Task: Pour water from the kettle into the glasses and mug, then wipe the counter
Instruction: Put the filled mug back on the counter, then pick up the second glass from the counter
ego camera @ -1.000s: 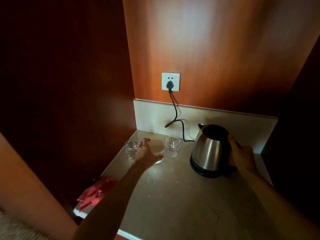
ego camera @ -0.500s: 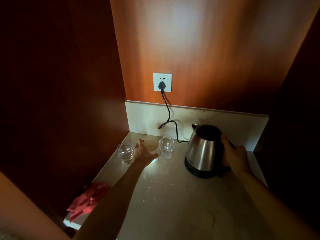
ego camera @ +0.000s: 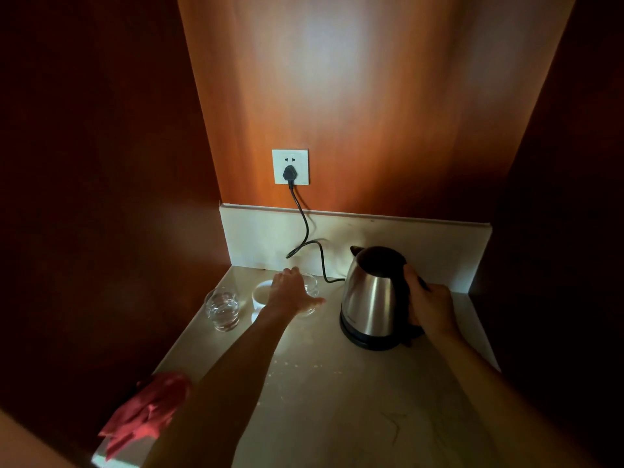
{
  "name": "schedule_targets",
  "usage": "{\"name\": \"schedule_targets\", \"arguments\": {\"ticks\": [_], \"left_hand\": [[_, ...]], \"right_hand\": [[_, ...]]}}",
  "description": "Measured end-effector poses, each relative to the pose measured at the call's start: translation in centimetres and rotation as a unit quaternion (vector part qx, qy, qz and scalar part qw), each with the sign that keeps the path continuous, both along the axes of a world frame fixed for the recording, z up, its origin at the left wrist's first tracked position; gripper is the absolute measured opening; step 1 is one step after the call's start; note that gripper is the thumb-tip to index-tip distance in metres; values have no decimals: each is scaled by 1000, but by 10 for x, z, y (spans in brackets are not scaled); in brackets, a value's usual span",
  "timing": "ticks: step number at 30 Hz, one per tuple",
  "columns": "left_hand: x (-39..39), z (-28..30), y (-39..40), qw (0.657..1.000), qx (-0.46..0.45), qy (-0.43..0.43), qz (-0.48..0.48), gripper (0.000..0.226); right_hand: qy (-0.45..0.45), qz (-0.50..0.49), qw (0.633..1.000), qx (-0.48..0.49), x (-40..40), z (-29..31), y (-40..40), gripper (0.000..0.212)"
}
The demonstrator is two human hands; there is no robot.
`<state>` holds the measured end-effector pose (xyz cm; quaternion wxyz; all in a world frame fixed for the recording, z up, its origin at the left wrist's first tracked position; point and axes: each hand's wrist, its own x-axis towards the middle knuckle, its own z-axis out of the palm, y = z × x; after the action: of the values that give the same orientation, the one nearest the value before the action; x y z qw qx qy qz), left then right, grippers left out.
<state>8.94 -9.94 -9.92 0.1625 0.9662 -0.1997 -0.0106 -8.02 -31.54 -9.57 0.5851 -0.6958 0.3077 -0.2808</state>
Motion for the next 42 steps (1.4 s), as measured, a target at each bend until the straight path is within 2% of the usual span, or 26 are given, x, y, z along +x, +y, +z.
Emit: {"name": "schedule_targets", "arguments": {"ticks": [6, 13, 18, 23, 27, 42], "left_hand": [[14, -5, -11, 999, -9, -32, 26, 83], [-14, 3, -8, 988, -148, -26, 30, 85], [-59, 2, 9, 977, -211, -21, 1, 83], [-104, -11, 40, 980, -198, 7, -12, 82], [-130, -22, 62, 982, -187, -13, 4, 85], [-168, -42, 92, 982, -184, -27, 15, 86]], "right_hand": [[-4, 0, 1000, 1, 2, -4, -3, 71], [-10, 11, 1000, 1, -1, 0, -2, 69], [-6, 3, 1000, -9, -5, 6, 1, 68], [1, -4, 1000, -1, -7, 10, 3, 68], [14, -6, 1000, -1, -10, 13, 6, 66], [38, -13, 999, 6, -15, 19, 14, 68]]}}
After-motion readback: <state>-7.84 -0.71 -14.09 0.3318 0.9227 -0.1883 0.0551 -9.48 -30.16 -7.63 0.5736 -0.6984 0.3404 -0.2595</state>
